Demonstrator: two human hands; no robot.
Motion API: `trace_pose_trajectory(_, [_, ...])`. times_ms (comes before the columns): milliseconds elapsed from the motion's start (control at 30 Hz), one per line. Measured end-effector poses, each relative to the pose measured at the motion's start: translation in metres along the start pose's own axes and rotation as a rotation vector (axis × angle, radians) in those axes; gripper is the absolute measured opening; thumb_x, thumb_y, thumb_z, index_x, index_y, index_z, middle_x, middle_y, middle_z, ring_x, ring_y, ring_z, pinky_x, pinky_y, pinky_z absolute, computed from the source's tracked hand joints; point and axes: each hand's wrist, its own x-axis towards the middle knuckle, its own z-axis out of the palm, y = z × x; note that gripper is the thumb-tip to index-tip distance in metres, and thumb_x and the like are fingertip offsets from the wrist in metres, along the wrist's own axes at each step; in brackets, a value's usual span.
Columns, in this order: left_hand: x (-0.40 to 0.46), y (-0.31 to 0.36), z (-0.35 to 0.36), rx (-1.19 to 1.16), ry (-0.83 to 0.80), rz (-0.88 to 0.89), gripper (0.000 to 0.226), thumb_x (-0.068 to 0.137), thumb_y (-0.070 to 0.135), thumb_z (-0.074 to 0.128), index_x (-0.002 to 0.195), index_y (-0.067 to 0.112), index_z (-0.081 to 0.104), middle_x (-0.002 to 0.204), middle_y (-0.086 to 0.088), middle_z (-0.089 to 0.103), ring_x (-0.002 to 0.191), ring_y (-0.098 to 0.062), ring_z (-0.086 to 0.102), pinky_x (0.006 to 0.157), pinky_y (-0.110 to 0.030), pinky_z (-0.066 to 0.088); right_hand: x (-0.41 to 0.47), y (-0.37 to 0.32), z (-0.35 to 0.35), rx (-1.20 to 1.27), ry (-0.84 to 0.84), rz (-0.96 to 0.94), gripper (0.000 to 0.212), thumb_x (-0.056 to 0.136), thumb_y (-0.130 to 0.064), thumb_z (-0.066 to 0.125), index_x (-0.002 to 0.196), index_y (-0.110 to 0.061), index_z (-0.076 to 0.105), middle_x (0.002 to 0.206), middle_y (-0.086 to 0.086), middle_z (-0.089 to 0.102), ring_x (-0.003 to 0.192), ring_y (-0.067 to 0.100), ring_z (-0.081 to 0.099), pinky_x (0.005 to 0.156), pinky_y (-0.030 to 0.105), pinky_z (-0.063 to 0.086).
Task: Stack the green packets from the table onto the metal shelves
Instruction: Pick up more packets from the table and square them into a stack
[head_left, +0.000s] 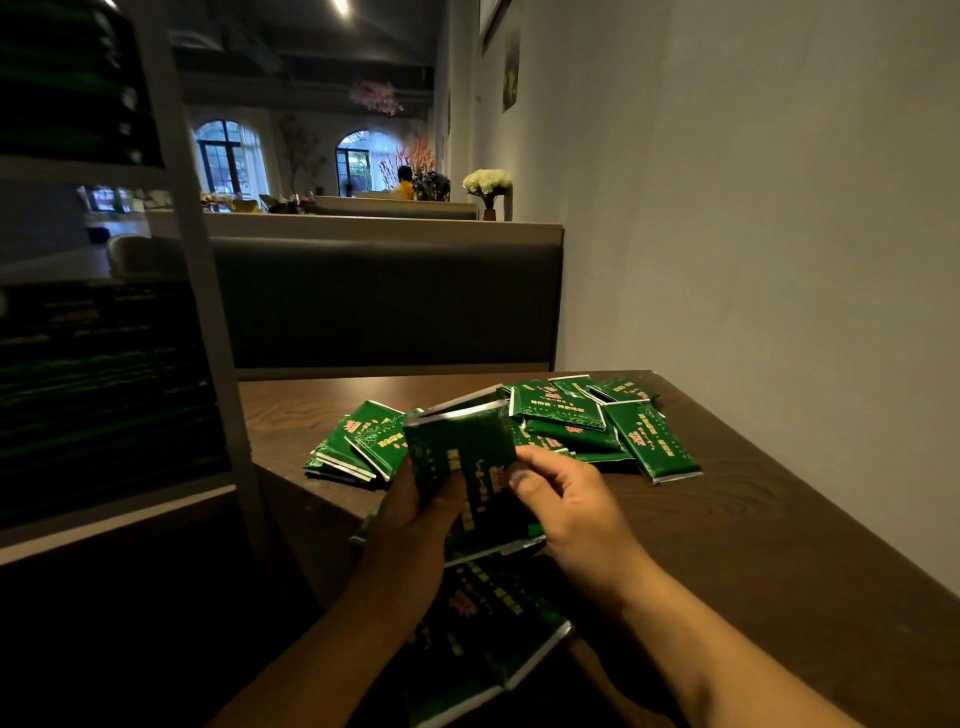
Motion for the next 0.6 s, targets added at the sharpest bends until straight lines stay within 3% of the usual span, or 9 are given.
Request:
trace_pose_trajectory(100, [0.0026,0.0012,-0.0021,-0.029,0.045,0.004,0.020,0.095,0.026,0.050,0.105,0.040,0.061,0.091,0.015,0.072,0.088,-0.009,0.068,0.075,-0.034,0.049,-0.0001,-0.0001,0.0033,0.075,0.008,-0.016,0.028,0.098,-0.015,0.043,0.107,-0.023,0.068,0.104,-0.005,0.069,0.100,0.013,0.064,0.080,0.025,0.054])
trace_pose_trajectory(167, [0.0041,0.0033,-0.0040,-0.064,0.059,-0.013,0.022,0.095,0.022,0.050,0.102,0.039,0.062,0.091,0.012,0.073,0.084,-0.009,0.069,0.071,-0.032,0.049,0.0010,0.0039,0.0015,-0.062,0.131,-0.056,0.022,0.097,-0.028,0.053,0.116,-0.036,0.061,0.112,-0.011,0.055,0.103,0.014,0.057,0.079,0.029,0.057])
trace_pose_trajectory(233, [0.0043,0.0034,-0.0055,-0.066,0.043,-0.029,0.023,0.094,0.020,0.051,0.100,0.038,0.065,0.092,0.009,0.074,0.084,-0.012,0.070,0.071,-0.034,0.050,0.0010,0.0048,0.0007,-0.116,0.144,-0.029,0.040,0.084,-0.042,0.066,0.121,-0.049,0.051,0.115,-0.015,0.051,0.103,0.010,0.056,0.080,0.032,0.058])
trace_pose_trajectory(333, [0.0038,0.0003,-0.0050,0.018,0.021,-0.027,0.020,0.095,0.025,0.051,0.099,0.038,0.066,0.093,0.008,0.073,0.087,-0.012,0.069,0.077,-0.035,0.052,0.0011,0.0020,0.0011,0.075,0.078,0.115,0.045,0.080,-0.036,0.071,0.121,-0.040,0.053,0.114,-0.007,0.060,0.101,0.008,0.062,0.077,0.025,0.058])
trace_pose_trajectory(400, [0.0038,-0.0013,-0.0037,0.106,0.023,0.005,0.017,0.096,0.028,0.049,0.098,0.036,0.064,0.090,0.009,0.072,0.085,-0.008,0.068,0.074,-0.031,0.050,0.0022,-0.0017,0.0013,0.134,0.094,0.133,0.027,0.083,-0.023,0.070,0.108,-0.024,0.060,0.099,-0.008,0.066,0.087,0.006,0.065,0.068,0.016,0.054])
trace_pose_trajectory(467, [0.0046,-0.0013,-0.0029,0.188,0.036,0.045,0.019,0.097,0.029,0.047,0.092,0.033,0.064,0.082,0.010,0.071,0.078,-0.003,0.066,0.068,-0.027,0.046,0.0038,0.0006,0.0004,0.228,0.103,0.126,0.026,0.075,-0.023,0.072,0.095,-0.009,0.064,0.090,0.004,0.071,0.081,0.014,0.070,0.066,0.021,0.056])
trace_pose_trajectory(600, [0.0053,-0.0010,-0.0027,0.187,0.046,0.081,0.024,0.098,0.025,0.046,0.085,0.029,0.066,0.079,0.009,0.072,0.072,-0.004,0.067,0.069,-0.030,0.049,0.0064,0.0037,-0.0010,0.418,0.150,0.190,0.026,0.066,-0.026,0.071,0.080,-0.009,0.058,0.082,0.008,0.068,0.078,0.019,0.068,0.068,0.030,0.057])
